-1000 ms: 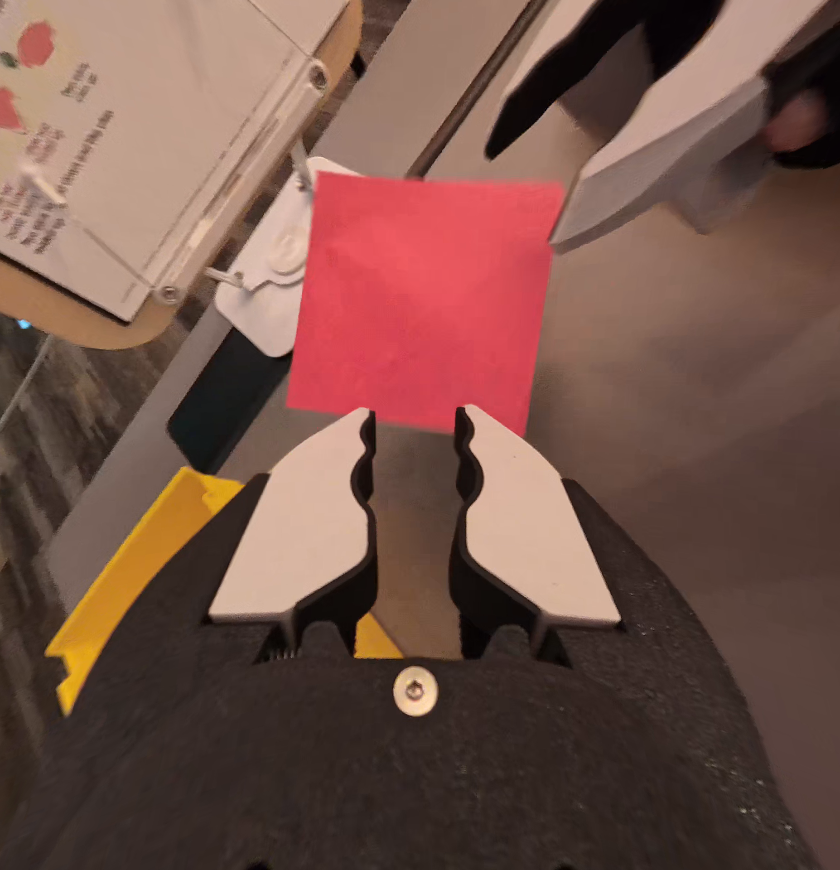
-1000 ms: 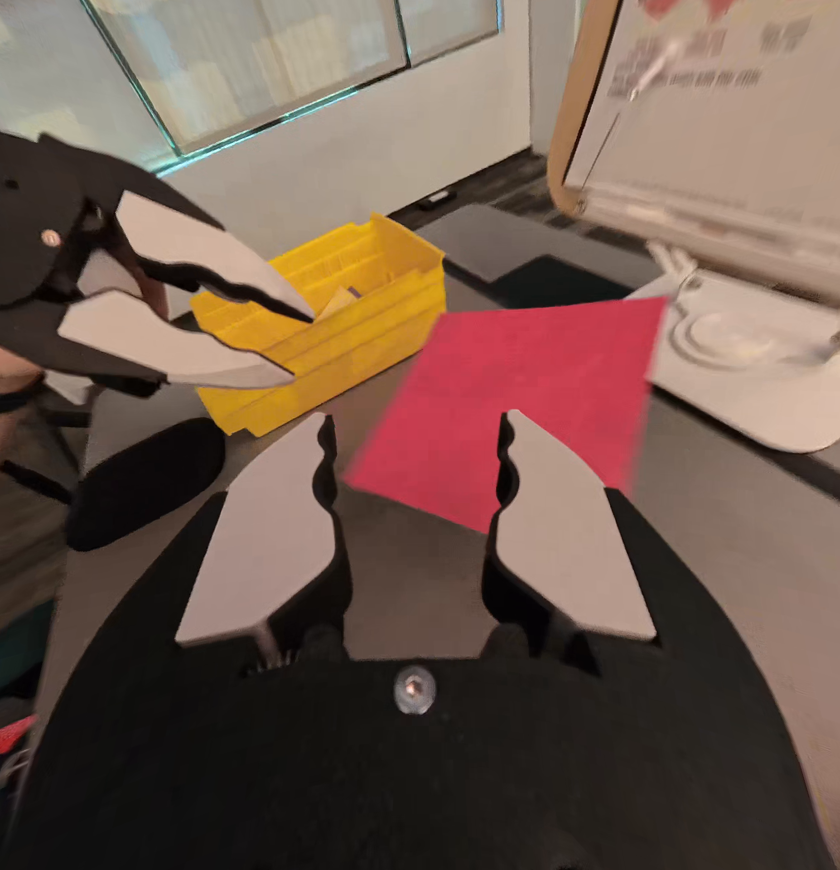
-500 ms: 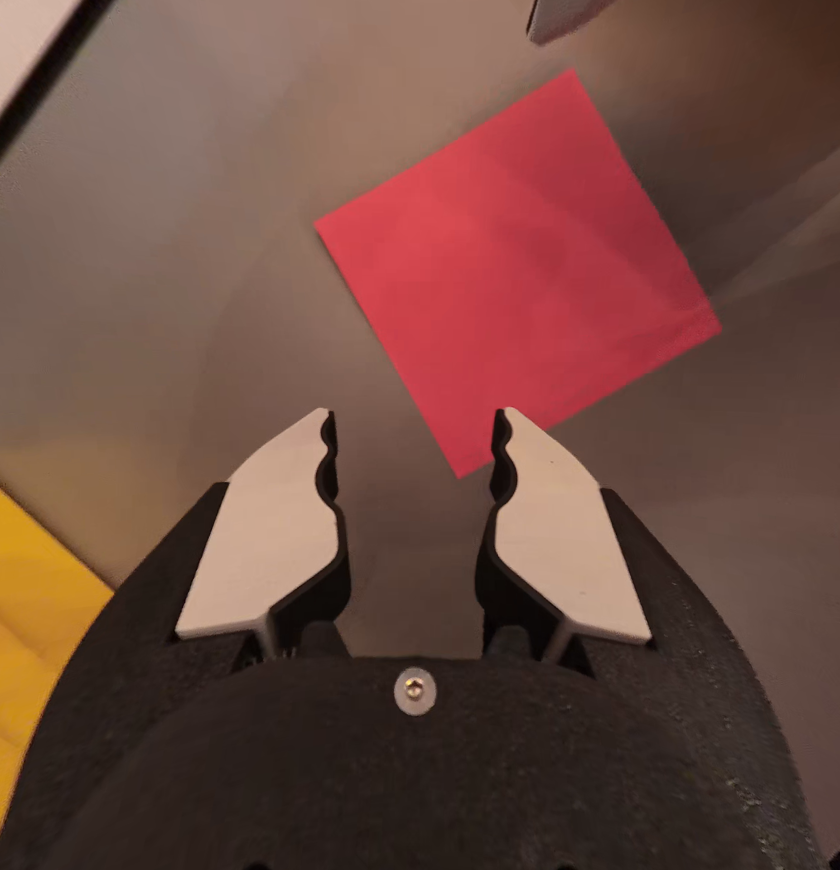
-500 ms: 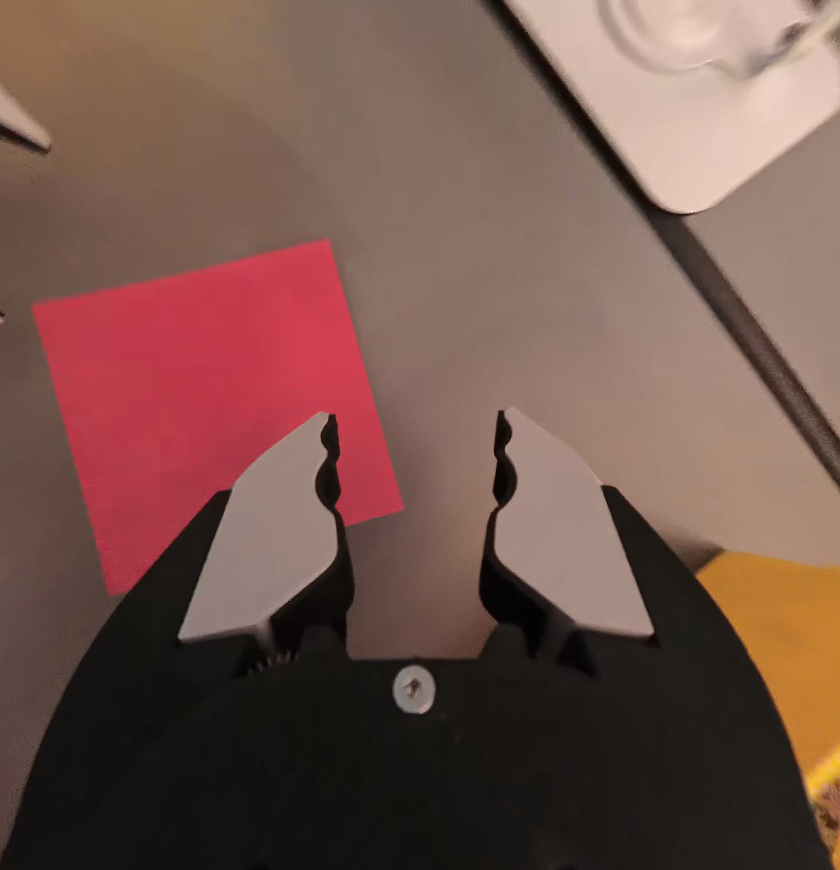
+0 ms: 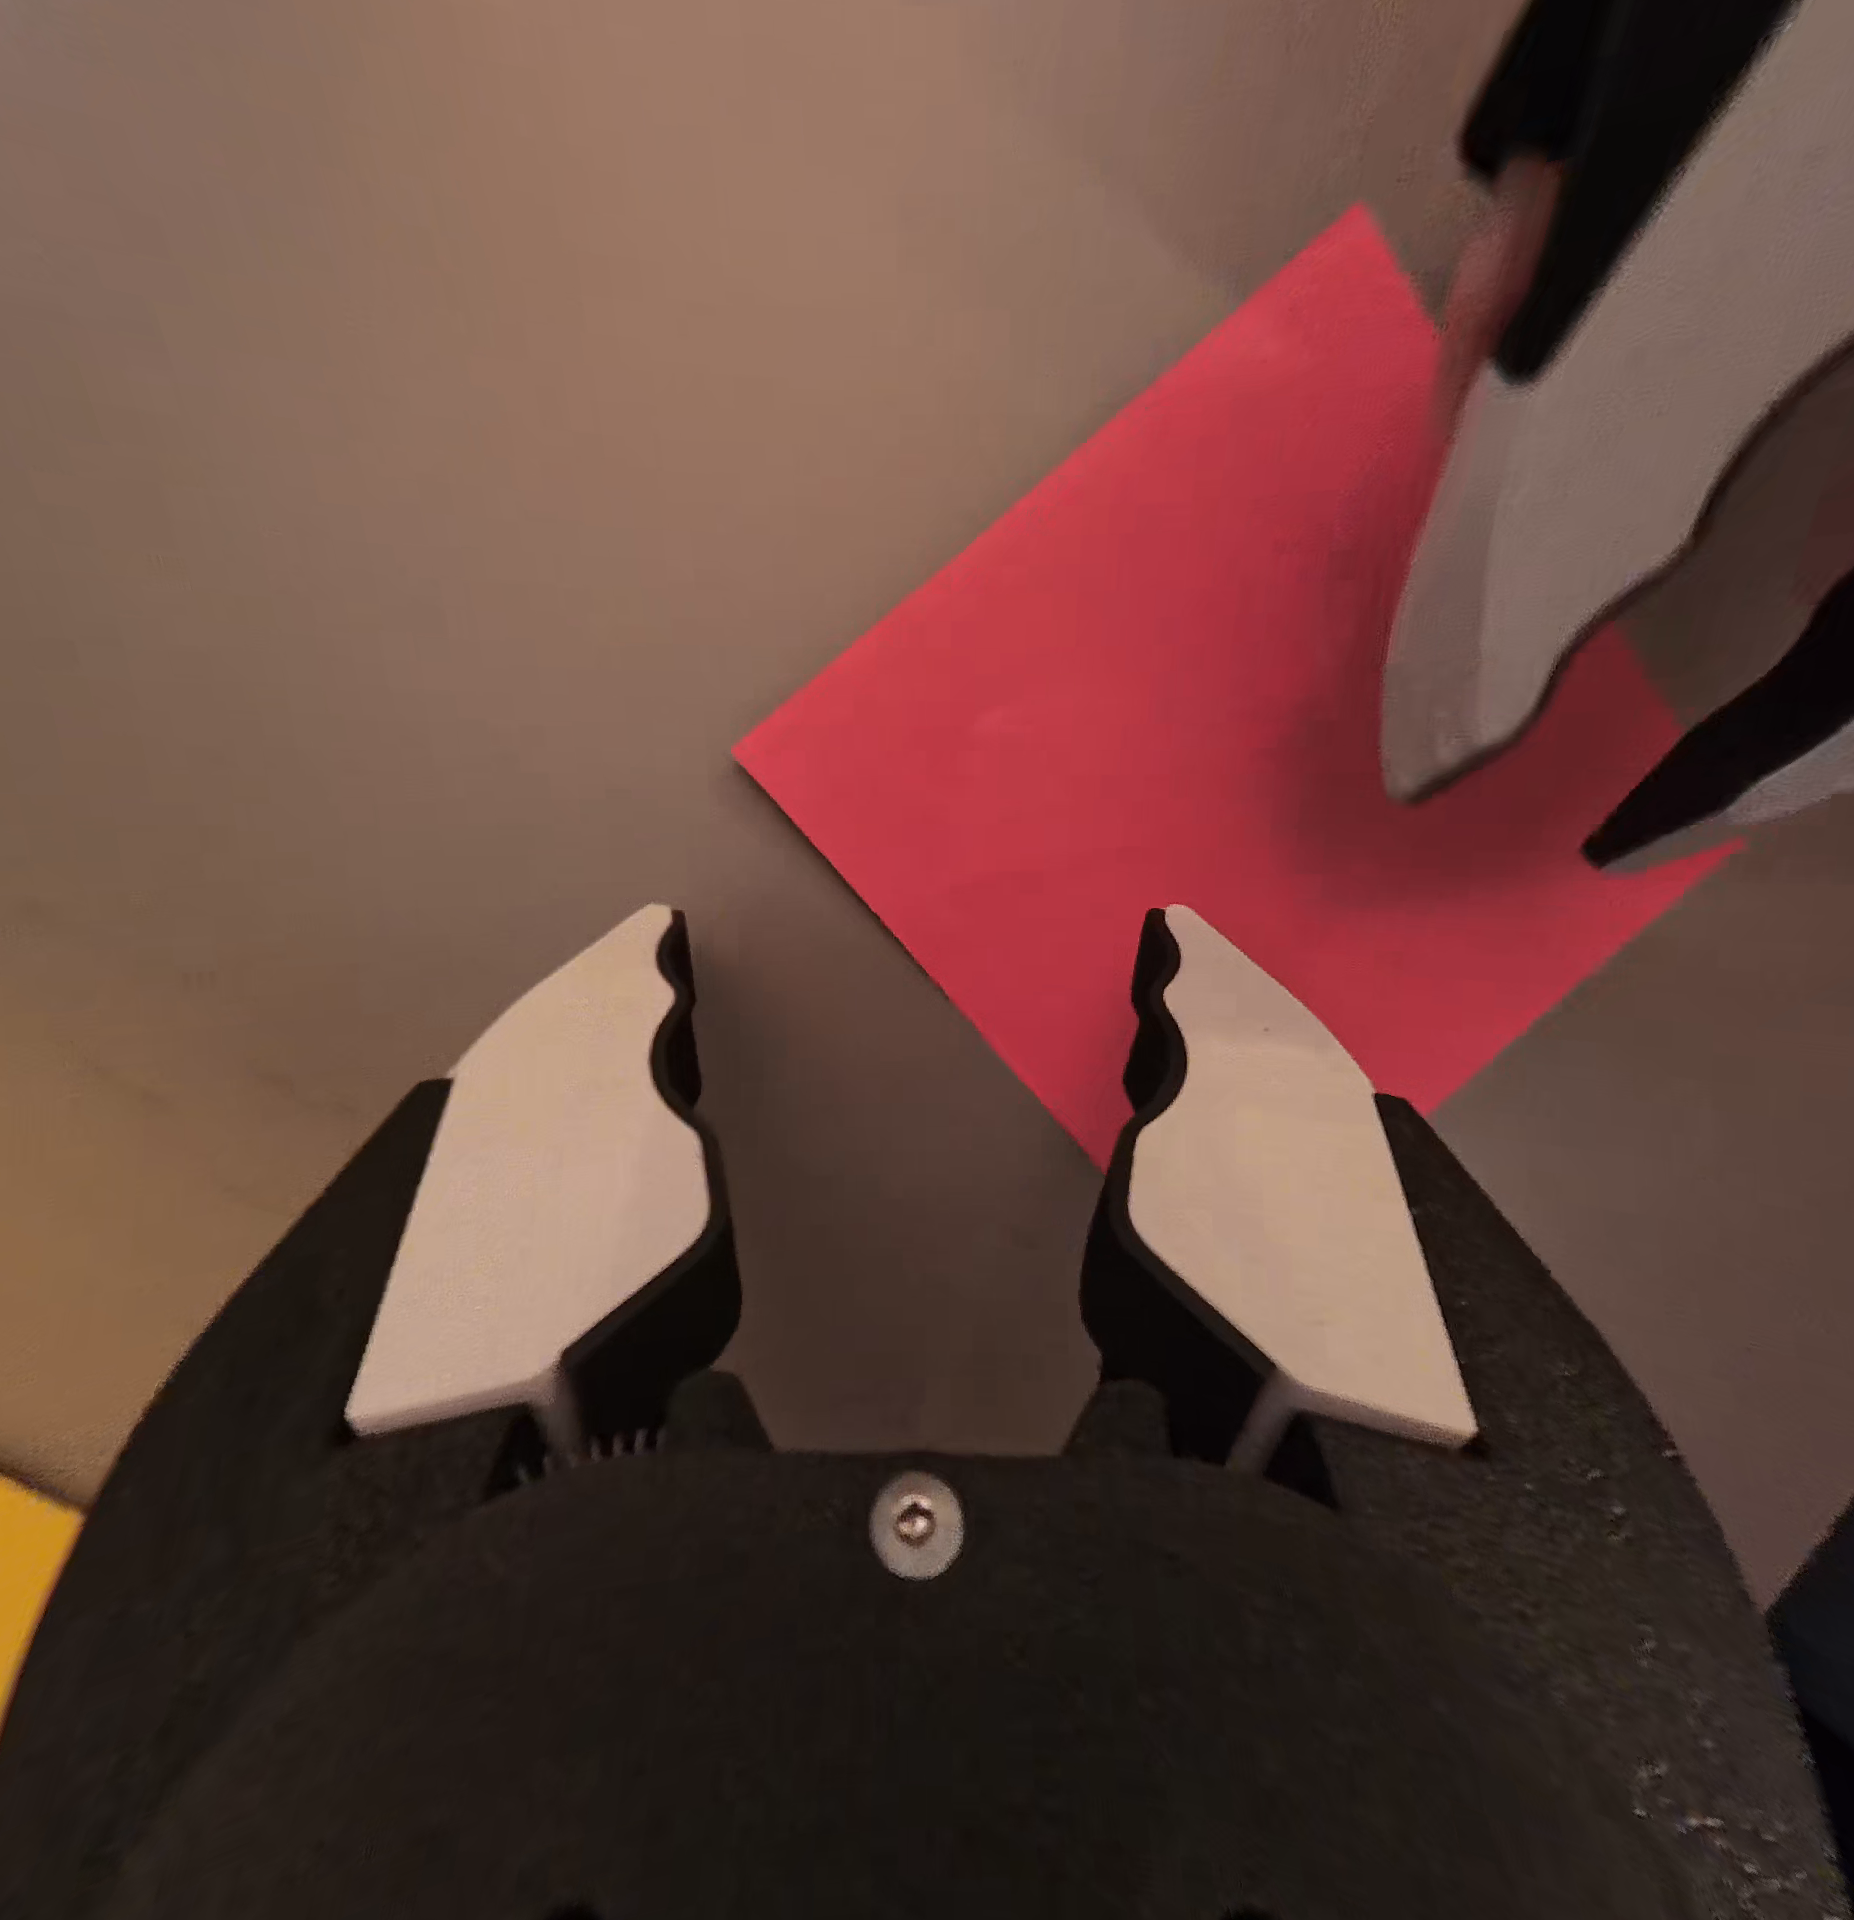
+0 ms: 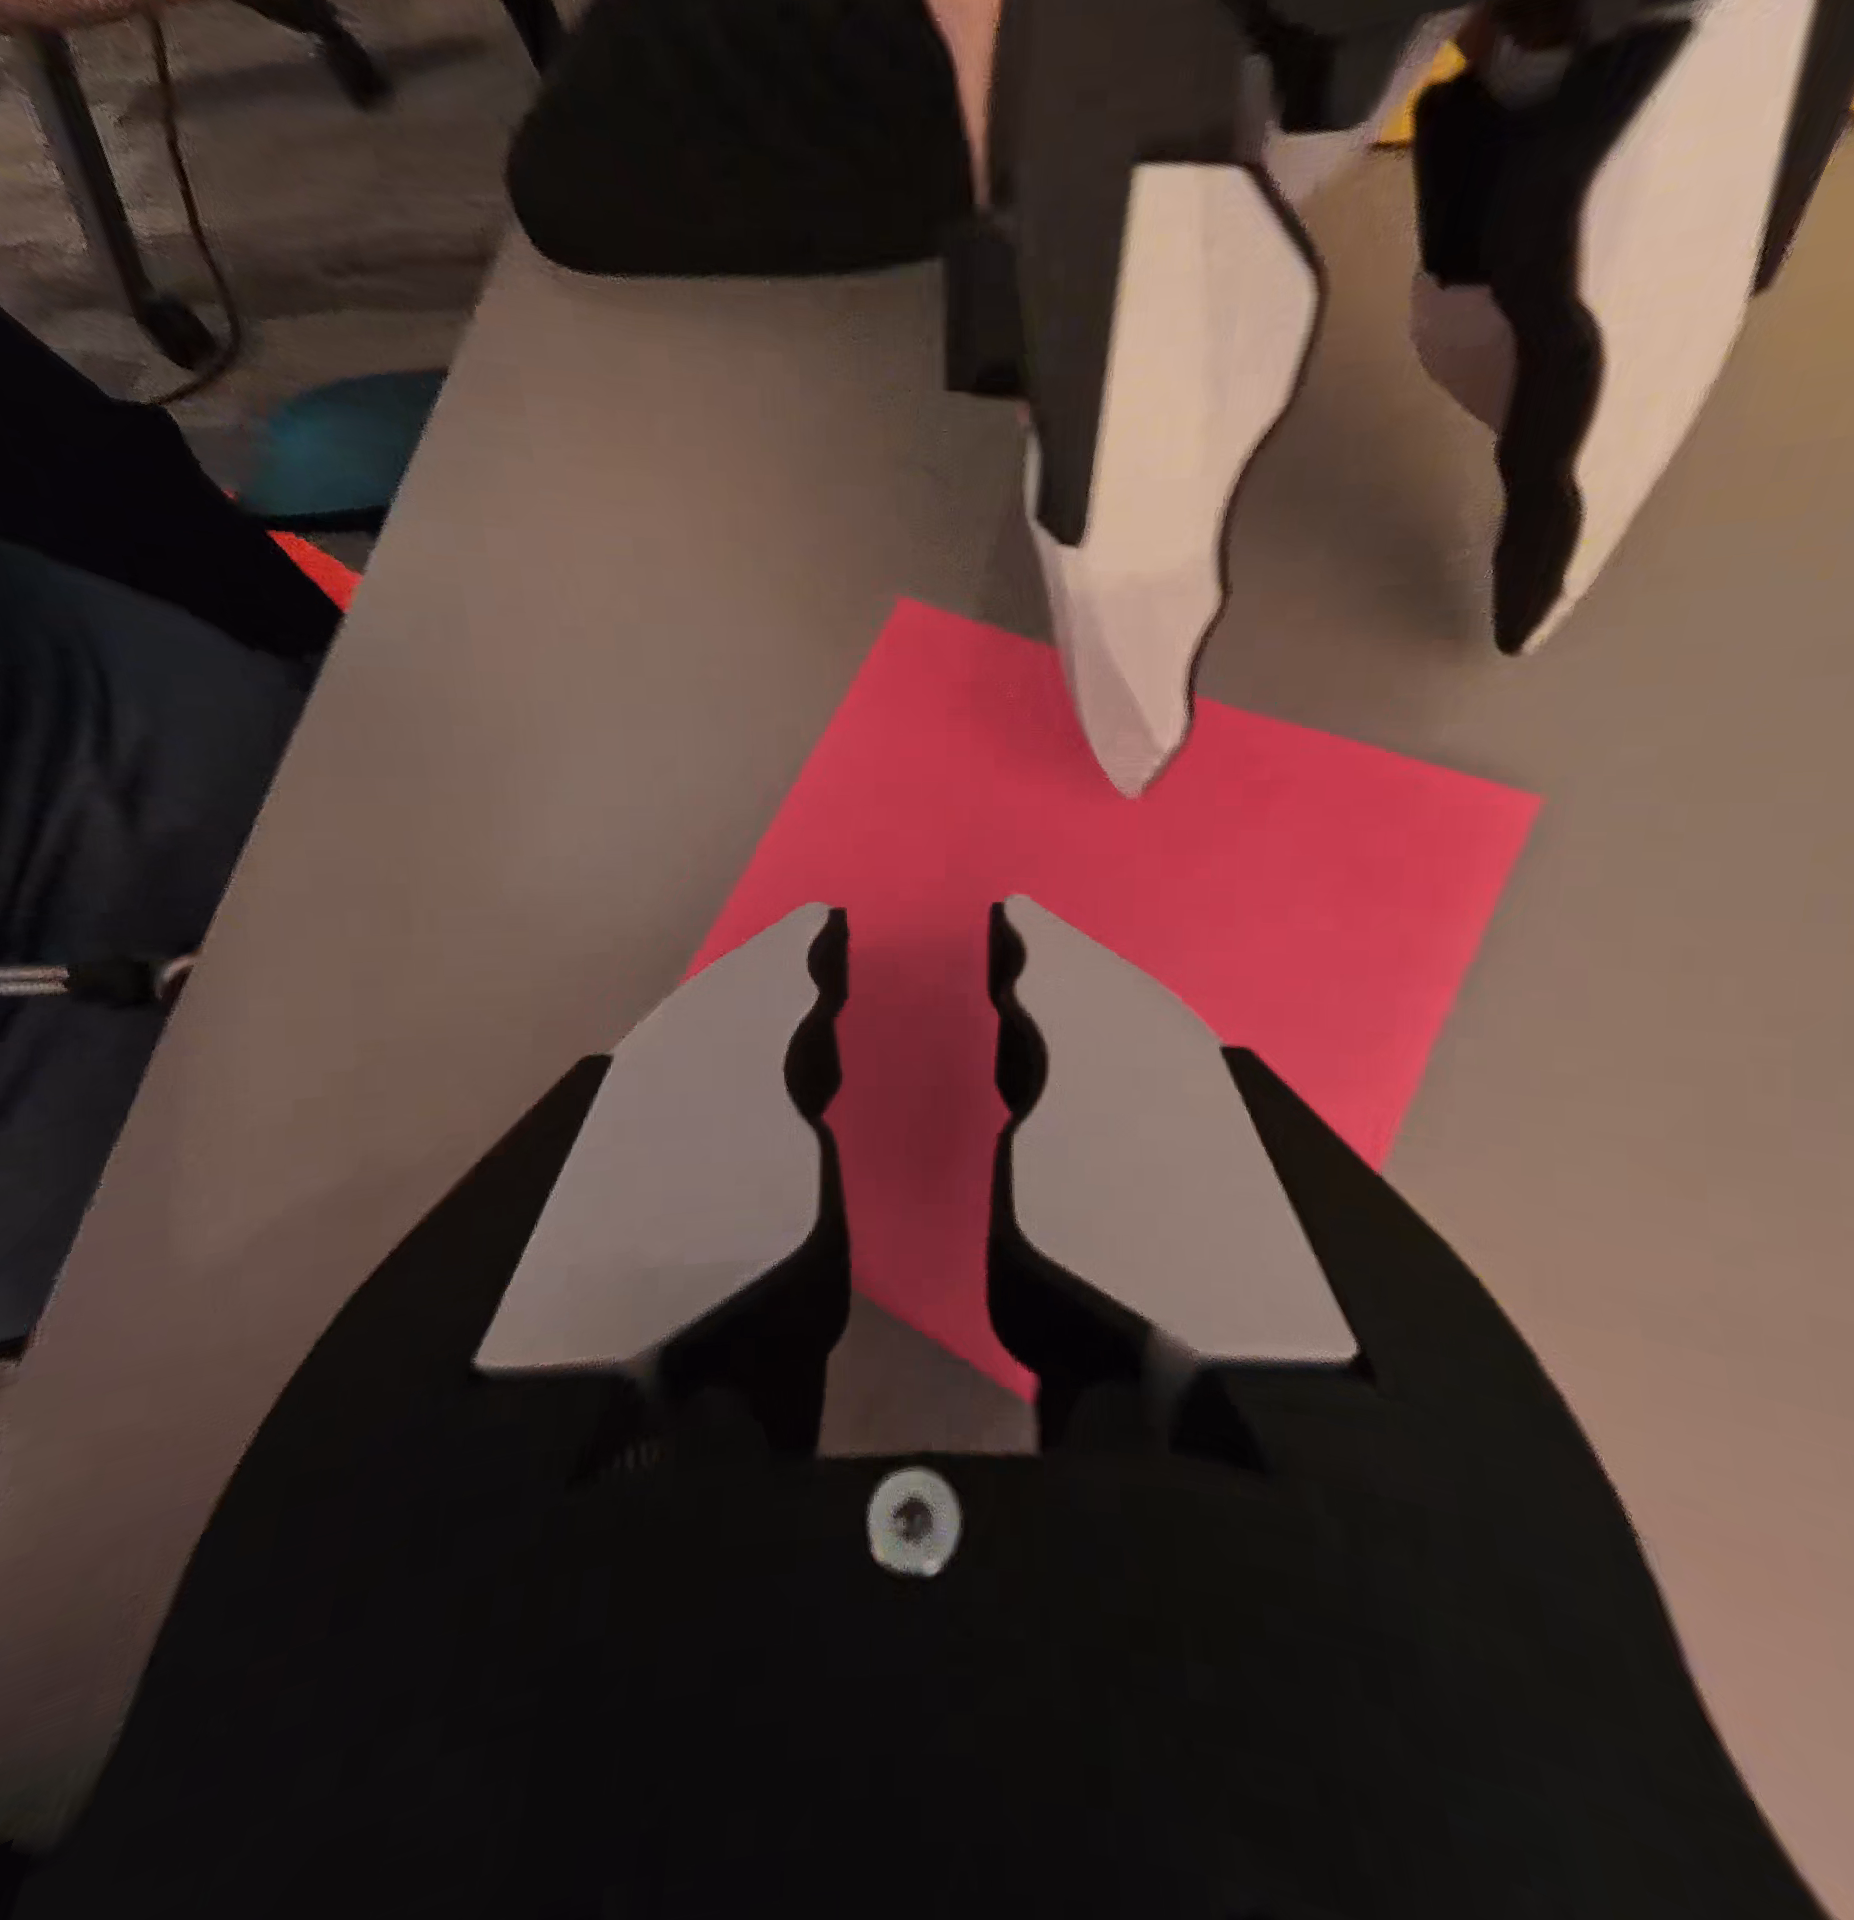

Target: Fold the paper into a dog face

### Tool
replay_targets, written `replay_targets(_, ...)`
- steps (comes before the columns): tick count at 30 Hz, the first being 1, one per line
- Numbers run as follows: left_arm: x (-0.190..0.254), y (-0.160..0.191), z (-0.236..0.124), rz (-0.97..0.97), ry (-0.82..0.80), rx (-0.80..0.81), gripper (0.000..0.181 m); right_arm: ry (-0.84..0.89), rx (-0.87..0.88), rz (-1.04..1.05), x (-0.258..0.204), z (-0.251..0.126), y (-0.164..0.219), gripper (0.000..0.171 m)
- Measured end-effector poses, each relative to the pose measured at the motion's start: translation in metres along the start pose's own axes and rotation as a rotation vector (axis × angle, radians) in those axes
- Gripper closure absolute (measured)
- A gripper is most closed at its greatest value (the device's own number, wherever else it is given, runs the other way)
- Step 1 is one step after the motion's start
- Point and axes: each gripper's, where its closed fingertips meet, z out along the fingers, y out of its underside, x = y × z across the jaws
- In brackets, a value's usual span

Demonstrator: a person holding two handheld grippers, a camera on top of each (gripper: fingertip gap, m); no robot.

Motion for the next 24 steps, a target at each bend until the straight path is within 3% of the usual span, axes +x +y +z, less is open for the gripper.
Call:
replay_targets(2,0.001,-0.002,0.001,-0.013,0.028,0.02,0.103,-0.002,-0.01,0.002,-0.015,0.005,0.005,0.156)
replay_targets(5,0.001,-0.009,0.004,-0.037,0.072,0.034,0.104,0.086,-0.013,-0.082,-0.024,0.013,0.015,0.159)
replay_targets(8,0.002,-0.015,0.01,-0.057,0.121,0.027,0.106,0.136,-0.182,-0.121,-0.023,0.025,0.039,0.159)
replay_targets(10,-0.002,-0.018,0.011,-0.054,0.12,0.008,0.111,0.132,-0.155,-0.124,-0.026,0.027,0.034,0.168)
replay_targets(15,0.008,-0.027,0.014,-0.087,0.244,-0.008,0.125,0.138,-0.092,-0.146,-0.026,0.027,0.035,0.168)
replay_targets(20,0.017,-0.034,0.015,-0.103,0.33,-0.002,0.121,0.147,-0.084,-0.181,-0.026,0.027,0.034,0.167)
replay_targets(24,0.036,-0.038,0.015,-0.14,0.448,0.031,0.131,0.172,-0.094,-0.234,-0.026,0.026,0.034,0.168)
